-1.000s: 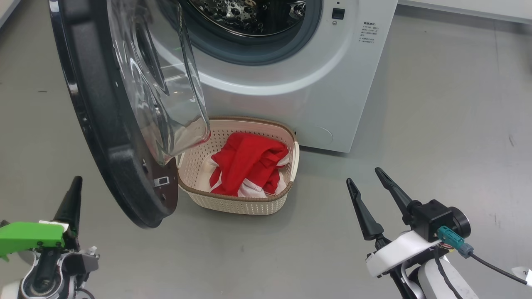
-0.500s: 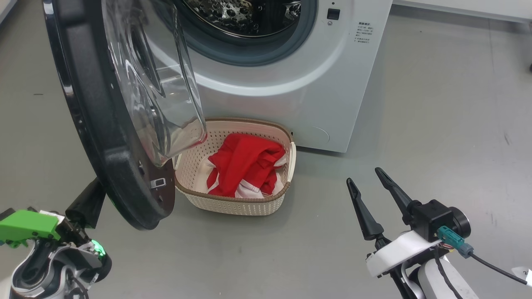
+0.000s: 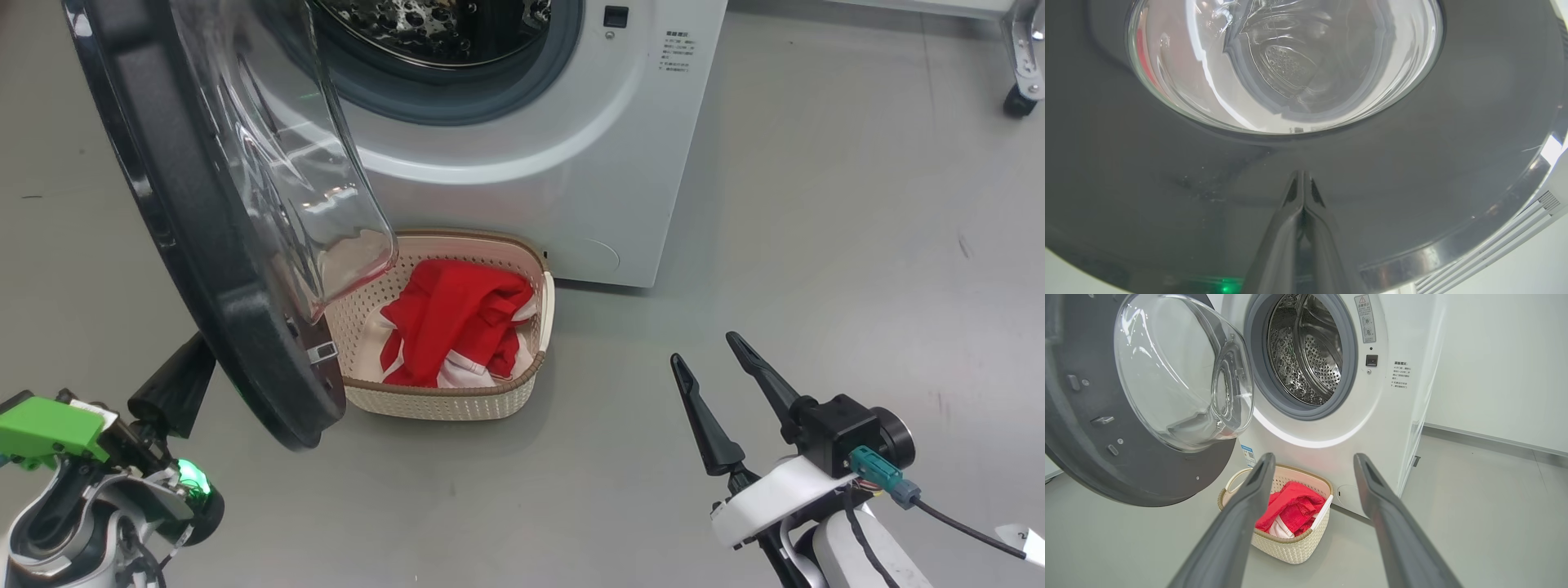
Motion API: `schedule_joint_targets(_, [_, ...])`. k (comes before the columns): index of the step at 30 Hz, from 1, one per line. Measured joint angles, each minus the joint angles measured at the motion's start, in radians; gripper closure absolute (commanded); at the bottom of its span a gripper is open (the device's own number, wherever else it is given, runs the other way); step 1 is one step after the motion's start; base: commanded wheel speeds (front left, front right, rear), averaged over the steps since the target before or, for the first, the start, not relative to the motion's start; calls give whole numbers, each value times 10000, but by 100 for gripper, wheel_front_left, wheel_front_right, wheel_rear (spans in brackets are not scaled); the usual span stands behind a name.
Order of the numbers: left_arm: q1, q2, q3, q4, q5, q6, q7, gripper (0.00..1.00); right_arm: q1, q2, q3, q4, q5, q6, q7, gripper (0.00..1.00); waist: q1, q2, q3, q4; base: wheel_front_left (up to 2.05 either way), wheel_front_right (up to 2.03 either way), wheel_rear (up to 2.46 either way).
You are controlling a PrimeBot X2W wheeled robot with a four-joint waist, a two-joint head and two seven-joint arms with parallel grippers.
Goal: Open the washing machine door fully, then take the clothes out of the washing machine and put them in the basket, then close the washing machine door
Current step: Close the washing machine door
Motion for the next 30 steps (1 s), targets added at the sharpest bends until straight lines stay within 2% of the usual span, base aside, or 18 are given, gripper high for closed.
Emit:
schedule_joint_targets(12, [-28, -48, -174, -483, -63, 245, 148, 100, -200, 10, 48, -44, 0, 0, 0, 0, 0, 0, 440, -825, 0, 0, 0])
schedule_joint_targets(20, [-237, -94, -284, -629, -54, 259, 38, 100, -367, 27, 88, -128, 0, 0, 0, 0, 0, 0, 822, -1584, 0, 0, 0])
schedule_joint_targets(30, [-771, -221, -136, -861, 17, 240, -562, 100, -559, 42, 136, -211, 2, 0, 0, 0, 0, 0, 1320, -2651, 0, 0, 0])
